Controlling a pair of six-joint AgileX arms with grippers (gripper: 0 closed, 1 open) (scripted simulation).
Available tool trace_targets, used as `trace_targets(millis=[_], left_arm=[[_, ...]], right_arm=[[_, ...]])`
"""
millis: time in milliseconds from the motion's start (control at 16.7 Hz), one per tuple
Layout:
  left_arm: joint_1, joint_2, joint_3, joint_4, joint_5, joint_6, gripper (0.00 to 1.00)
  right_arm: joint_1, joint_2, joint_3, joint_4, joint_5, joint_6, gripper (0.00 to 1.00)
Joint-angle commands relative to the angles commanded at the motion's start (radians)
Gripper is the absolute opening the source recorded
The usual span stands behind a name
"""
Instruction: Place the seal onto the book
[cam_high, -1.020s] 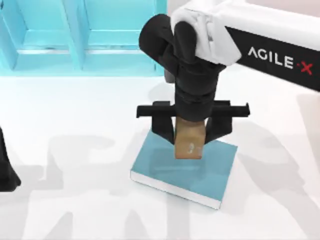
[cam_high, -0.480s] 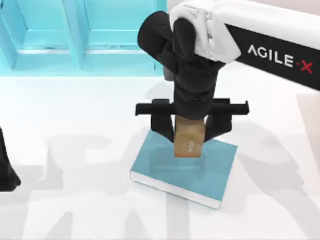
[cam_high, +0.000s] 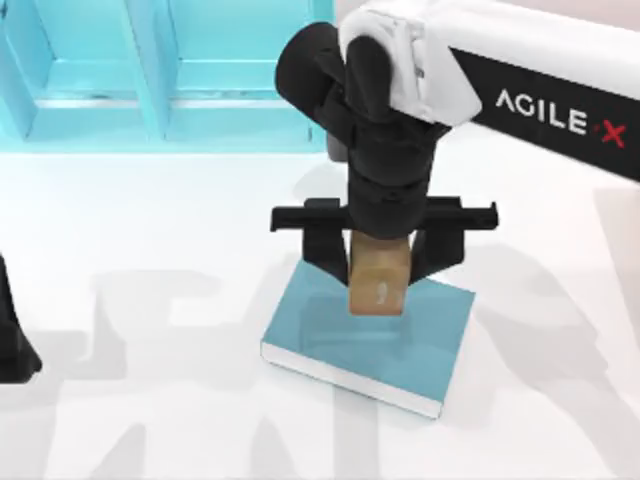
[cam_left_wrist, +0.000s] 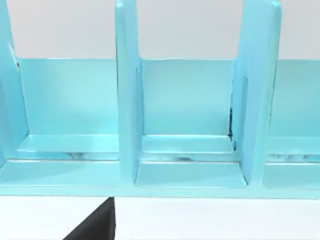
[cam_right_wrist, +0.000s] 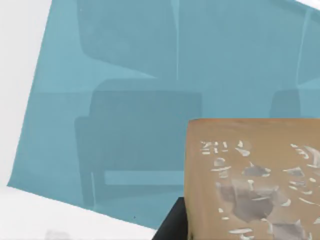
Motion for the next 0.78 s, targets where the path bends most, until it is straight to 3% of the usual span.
trace_targets(millis=[420,780], left_arm=[[0.0,0.0,0.0,0.0,0.0,0.0,1.0],[0.0,0.0,0.0,0.0,0.0,0.0,1.0]], right_arm=[[0.0,0.0,0.0,0.0,0.0,0.0,0.98],[0.0,0.0,0.0,0.0,0.0,0.0,1.0]])
